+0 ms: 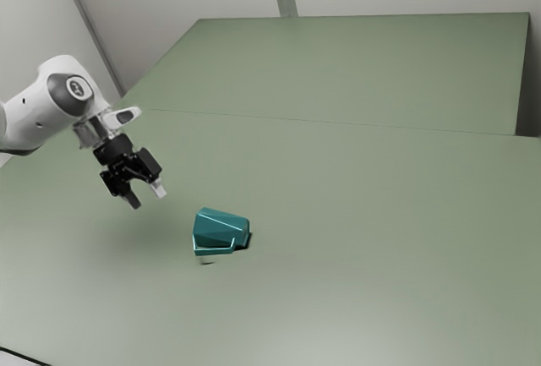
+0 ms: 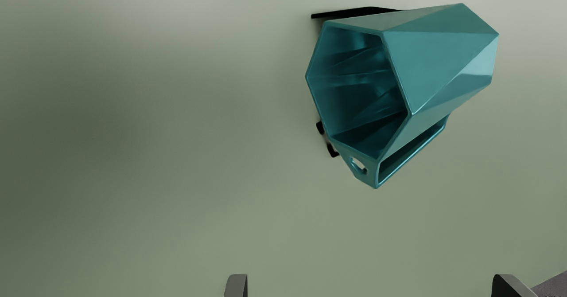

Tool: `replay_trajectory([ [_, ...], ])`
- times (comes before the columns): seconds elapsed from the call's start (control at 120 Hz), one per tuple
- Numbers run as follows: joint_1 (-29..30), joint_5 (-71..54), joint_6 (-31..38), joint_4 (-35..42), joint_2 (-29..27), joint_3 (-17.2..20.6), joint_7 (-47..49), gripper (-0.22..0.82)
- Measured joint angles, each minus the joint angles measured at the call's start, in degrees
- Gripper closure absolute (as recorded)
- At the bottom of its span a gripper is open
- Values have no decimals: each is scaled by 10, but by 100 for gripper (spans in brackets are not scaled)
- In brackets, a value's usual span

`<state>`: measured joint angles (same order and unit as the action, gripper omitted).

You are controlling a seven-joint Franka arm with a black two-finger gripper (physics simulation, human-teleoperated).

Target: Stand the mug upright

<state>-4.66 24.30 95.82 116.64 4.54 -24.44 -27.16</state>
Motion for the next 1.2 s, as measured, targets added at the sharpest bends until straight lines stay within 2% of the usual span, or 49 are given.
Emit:
replay_trajectory([
  [0.35, 2, 75, 12, 17, 23, -28, -71, 0],
  [0.708, -7, 163, 79, 38, 55, -29, -152, 0],
  [1.2, -18, 259, 96, 79, 62, -25, -222, 0],
])
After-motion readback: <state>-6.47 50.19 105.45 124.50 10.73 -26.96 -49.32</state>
